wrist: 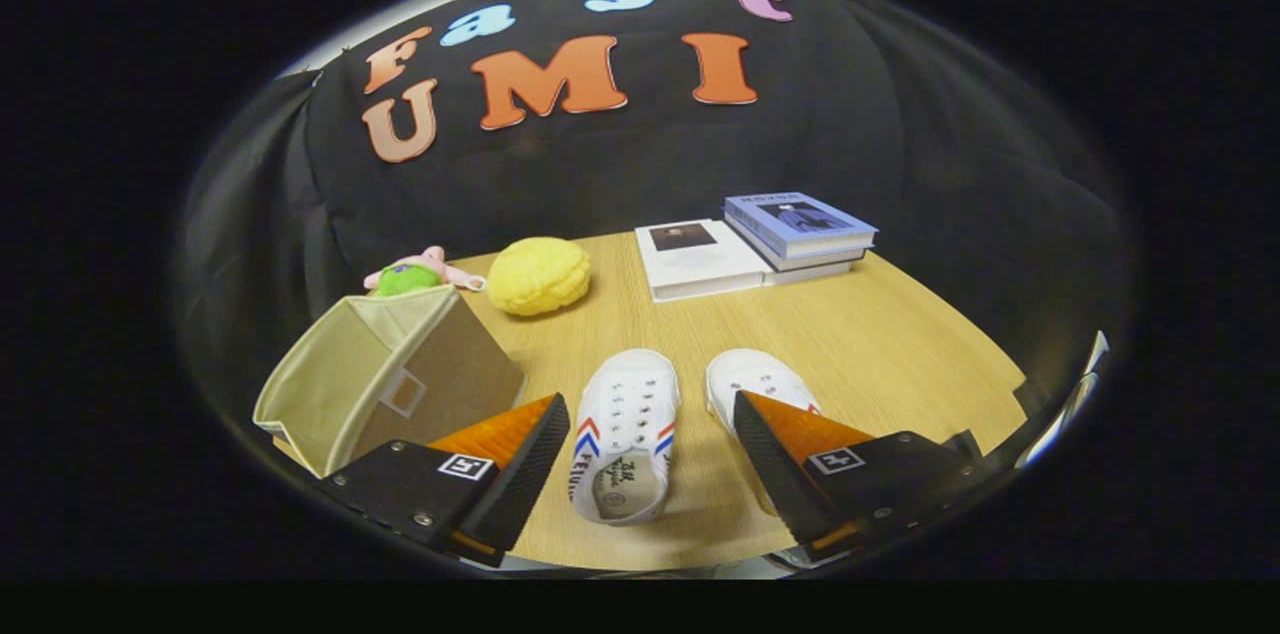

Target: Open the storage box then place both shoes into the box .Put the left shoe in first, then the right shoe, with the right side of both shoes facing outward in a uniform manner.

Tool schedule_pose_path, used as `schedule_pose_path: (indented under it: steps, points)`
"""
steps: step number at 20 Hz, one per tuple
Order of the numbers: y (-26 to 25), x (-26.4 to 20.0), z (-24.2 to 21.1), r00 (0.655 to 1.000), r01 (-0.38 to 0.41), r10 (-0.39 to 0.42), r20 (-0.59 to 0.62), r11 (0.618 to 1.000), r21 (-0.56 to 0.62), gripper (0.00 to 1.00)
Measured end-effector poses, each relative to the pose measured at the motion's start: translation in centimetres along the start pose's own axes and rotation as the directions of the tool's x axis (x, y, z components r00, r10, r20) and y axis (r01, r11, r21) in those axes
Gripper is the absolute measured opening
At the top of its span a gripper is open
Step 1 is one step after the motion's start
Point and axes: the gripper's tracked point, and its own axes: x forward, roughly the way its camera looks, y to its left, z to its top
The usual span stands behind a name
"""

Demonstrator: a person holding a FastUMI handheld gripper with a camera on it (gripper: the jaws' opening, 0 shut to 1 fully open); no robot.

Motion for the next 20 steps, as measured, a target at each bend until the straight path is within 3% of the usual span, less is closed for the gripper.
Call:
schedule_pose_path:
  steps: [6,12,15,19,20]
  points:
    - [-0.3,2.4,-4.3,0.991,-0.026,0.031,-0.128,0.999,0.039,0.77]
    - [0.8,4.6,-5.9,0.975,-0.055,0.068,-0.213,0.996,0.067,0.59]
    - [0.8,5.2,-6.9,0.962,-0.043,0.060,-0.267,0.997,0.069,0.37]
    - [0.7,5.1,-6.9,0.951,-0.038,0.090,-0.296,0.984,0.176,0.21]
    - [0.6,5.1,-6.7,0.953,-0.035,0.094,-0.289,0.979,0.203,0.13]
